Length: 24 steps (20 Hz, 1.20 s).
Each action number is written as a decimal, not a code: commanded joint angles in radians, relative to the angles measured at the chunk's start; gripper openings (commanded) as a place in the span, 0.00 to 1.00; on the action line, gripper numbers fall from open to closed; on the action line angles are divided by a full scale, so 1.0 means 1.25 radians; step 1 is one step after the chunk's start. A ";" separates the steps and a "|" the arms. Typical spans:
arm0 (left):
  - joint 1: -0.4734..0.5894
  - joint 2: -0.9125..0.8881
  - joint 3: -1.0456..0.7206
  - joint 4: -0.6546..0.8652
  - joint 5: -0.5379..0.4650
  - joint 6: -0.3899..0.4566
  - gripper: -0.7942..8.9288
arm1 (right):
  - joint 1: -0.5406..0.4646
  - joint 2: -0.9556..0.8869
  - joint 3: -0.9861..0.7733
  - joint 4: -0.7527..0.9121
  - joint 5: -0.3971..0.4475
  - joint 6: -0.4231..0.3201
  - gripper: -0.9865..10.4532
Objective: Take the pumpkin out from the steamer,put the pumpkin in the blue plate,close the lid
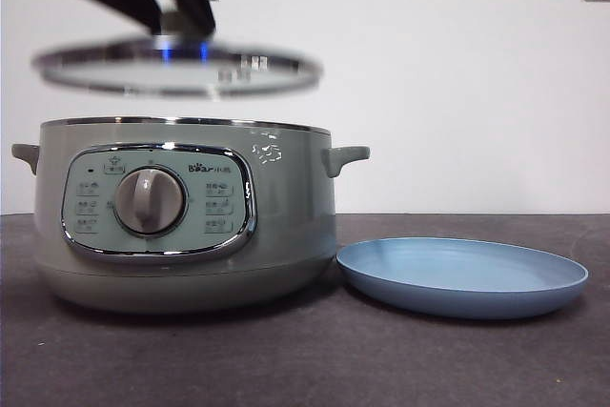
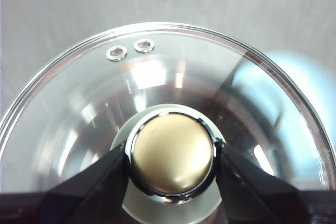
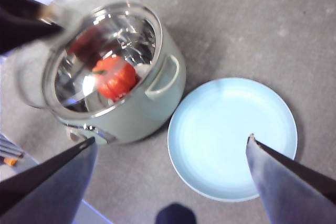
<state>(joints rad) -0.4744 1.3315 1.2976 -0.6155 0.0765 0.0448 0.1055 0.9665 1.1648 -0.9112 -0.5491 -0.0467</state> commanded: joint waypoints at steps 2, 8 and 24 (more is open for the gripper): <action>-0.003 -0.087 0.050 0.013 0.000 0.008 0.07 | 0.001 0.002 0.003 0.013 -0.002 0.018 0.50; -0.003 -0.244 0.067 -0.050 -0.123 0.009 0.07 | 0.074 0.061 0.003 0.092 -0.041 0.049 0.50; -0.002 -0.421 0.067 -0.233 -0.439 0.046 0.07 | 0.499 0.650 0.501 0.015 0.228 -0.020 0.50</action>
<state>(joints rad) -0.4770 0.8154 1.3640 -0.9482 -0.4591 0.0822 0.7246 1.7554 1.7557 -0.8814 -0.2707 -0.0402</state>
